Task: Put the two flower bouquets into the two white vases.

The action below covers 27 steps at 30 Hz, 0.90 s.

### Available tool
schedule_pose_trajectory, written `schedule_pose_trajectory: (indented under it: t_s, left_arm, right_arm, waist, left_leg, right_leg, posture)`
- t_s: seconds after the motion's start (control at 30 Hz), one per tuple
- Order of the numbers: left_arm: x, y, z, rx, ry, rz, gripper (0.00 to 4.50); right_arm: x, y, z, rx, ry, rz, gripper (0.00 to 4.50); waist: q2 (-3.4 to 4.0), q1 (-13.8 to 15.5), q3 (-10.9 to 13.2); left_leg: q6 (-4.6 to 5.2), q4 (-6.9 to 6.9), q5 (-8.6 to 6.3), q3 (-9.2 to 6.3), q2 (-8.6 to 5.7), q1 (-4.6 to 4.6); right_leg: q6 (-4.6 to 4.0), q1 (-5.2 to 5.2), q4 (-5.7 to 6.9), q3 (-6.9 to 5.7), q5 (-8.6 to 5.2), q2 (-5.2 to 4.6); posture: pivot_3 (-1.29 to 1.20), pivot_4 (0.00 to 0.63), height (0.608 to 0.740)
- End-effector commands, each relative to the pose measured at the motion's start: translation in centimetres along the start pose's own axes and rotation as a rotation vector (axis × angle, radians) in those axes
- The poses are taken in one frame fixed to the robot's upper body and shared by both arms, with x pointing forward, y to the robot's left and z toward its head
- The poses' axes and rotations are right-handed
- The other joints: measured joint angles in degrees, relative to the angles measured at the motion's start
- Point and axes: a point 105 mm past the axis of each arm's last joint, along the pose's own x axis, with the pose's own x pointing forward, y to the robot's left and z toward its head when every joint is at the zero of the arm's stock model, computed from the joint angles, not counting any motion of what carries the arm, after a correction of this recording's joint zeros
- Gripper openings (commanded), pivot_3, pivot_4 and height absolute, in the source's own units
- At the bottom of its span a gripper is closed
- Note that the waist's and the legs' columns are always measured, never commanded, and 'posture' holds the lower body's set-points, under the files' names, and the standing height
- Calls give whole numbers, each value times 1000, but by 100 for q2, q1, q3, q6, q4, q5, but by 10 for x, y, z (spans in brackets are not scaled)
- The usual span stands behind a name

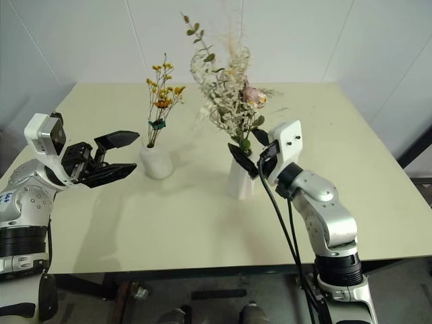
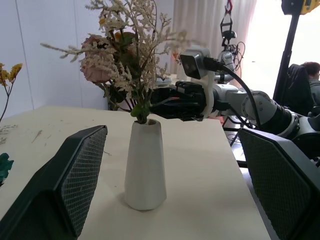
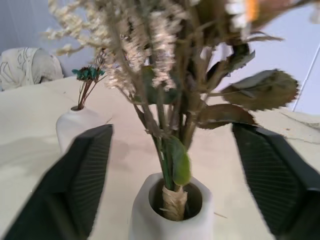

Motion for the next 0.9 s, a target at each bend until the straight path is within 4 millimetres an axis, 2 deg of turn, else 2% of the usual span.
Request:
schedule_pose_trajectory:
  t_s: [0.03,0.3,0.53,0.67,0.9]
  left_arm:
    - [-1,0,10,53,1,1,4500]
    - [-7,4,13,69,9,12,4500]
    - [-17,7,13,77,30,20,4500]
    - [-35,11,14,103,82,82,4500]
    - [-103,15,43,196,286,324,4500]
  right_arm:
    - [-12,-1,23,-81,-7,59,4455]
    - [-45,-20,34,-186,170,124,4455]
    - [-80,-21,31,-189,353,207,4455]
    - [-98,-24,29,-186,435,207,4455]
    - [-115,-37,34,-167,427,155,4455]
  waist:
    - [0,2,0]
    - [0,30,0]
    - [-1,91,0]
    - [-1,101,0]
    - [0,58,0]
  left_leg:
    - [1,0,0,0,0,0]
    - [6,1,-5,6,1,0]
    - [15,1,-17,15,4,-1]
    - [24,8,-31,25,8,-3]
    - [25,13,-51,42,16,-1]
  right_leg:
    - [0,0,-1,0,0,0]
    - [0,0,-9,4,0,0]
    - [0,2,-30,7,0,0]
    - [1,2,-39,10,-1,0]
    - [-4,0,-46,14,-4,1]
  posture:
    - [0,150,740]
    - [0,150,740]
    - [0,150,740]
    - [0,150,740]
    - [0,150,740]
